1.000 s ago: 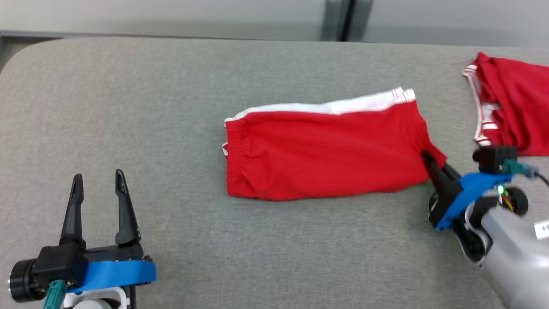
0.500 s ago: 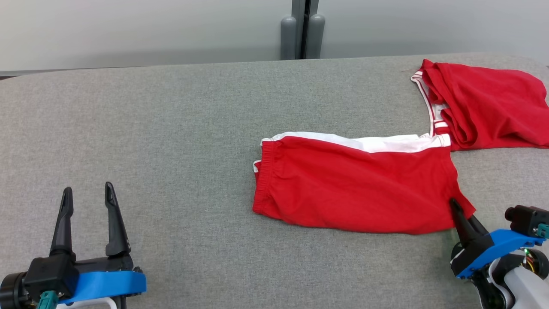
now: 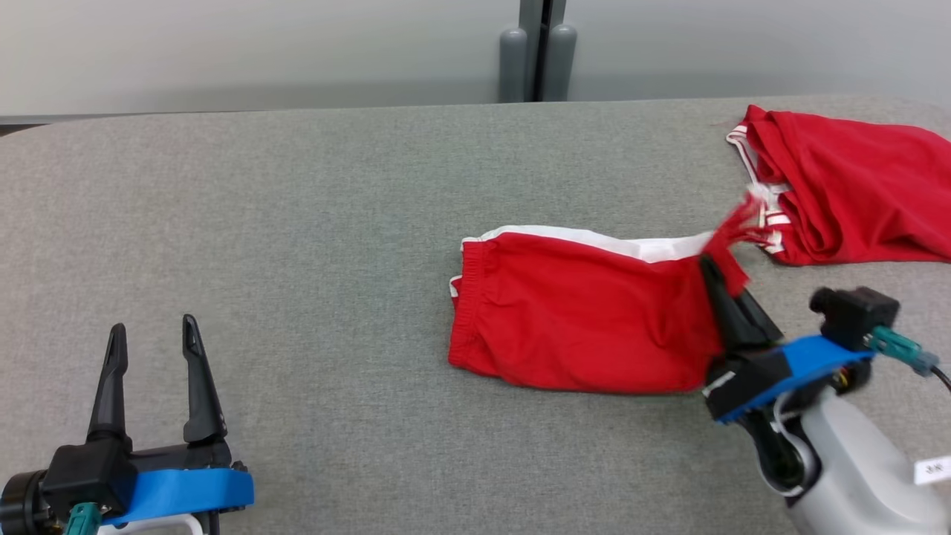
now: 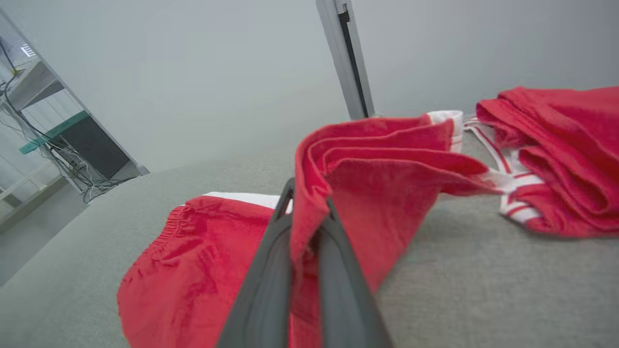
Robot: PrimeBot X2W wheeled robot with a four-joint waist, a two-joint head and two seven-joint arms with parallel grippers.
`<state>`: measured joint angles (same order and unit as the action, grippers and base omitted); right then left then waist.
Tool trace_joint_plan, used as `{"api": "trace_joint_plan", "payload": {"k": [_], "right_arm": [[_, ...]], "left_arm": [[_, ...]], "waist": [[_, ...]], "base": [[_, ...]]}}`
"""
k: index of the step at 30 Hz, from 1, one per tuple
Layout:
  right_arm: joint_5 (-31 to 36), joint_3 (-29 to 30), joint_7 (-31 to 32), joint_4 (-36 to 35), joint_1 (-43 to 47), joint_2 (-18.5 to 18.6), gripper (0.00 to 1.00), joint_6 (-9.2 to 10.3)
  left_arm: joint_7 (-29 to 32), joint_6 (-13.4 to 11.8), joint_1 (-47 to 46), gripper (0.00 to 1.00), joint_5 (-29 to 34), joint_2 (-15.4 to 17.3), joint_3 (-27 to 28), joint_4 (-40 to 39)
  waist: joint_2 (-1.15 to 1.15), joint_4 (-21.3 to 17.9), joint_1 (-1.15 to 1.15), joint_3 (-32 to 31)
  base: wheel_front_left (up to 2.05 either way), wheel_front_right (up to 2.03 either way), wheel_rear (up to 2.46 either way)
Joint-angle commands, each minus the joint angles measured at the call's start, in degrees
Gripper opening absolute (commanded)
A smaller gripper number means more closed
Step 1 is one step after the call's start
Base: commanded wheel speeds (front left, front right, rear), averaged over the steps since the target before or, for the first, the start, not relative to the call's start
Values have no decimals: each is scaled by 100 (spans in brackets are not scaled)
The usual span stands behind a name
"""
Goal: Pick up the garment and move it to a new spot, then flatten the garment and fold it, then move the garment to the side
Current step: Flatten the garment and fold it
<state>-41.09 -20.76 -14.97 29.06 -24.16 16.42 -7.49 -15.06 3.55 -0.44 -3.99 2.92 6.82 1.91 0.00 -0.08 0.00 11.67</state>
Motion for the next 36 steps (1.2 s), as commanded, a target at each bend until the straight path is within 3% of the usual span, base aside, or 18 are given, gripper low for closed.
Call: {"api": "trace_joint_plan", "payload": {"k": [1, 11, 23, 24, 25, 26, 27, 31, 36], "right_arm": [[95, -61, 26, -176, -118, -91, 0, -1], [633, -828, 579, -677, -615, -487, 0, -1], [606, -1635, 500, 269, -743, -1177, 0, -1], [578, -1721, 473, 336, -726, -1207, 4, -1], [554, -1795, 429, 401, -715, -1224, 37, -1], [554, -1795, 429, 401, -715, -1224, 37, -1], [537, -1872, 395, 463, -704, -1227, 100, -1], [552, -1992, 178, 549, -778, -1170, 100, -1], [694, -1627, 7, 300, -858, -869, 100, -1]], "left_arm": [[-13, -6, -97, 100, -11, -4, 14, 0], [-13, -45, -207, 100, -92, -5, -84, 9], [-13, -138, -332, 100, -219, -5, -305, 37], [-13, -135, -322, 100, -223, -5, -303, 33], [-13, -143, -311, 100, -226, -4, -301, 33], [-13, -143, -311, 100, -226, -4, -301, 33], [-13, -149, -295, 100, -228, -5, -297, 28], [-13, -194, -261, 100, -234, -5, -312, 40], [-13, -193, -247, 100, -225, -6, -284, 38]], "waist": [[0, 45, 0, 16], [0, 263, 0, 117], [0, 544, 0, 326], [0, 551, 0, 331], [0, 556, 0, 332], [0, 556, 0, 332], [0, 555, 0, 329], [0, 523, 0, 293], [0, 461, 0, 240]], "base": [[0, 0, 0], [0, 0, 0], [0, 0, 0], [0, 0, 0], [0, 0, 0], [0, 0, 0], [0, 0, 0], [0, 0, 0], [0, 0, 0]]}}
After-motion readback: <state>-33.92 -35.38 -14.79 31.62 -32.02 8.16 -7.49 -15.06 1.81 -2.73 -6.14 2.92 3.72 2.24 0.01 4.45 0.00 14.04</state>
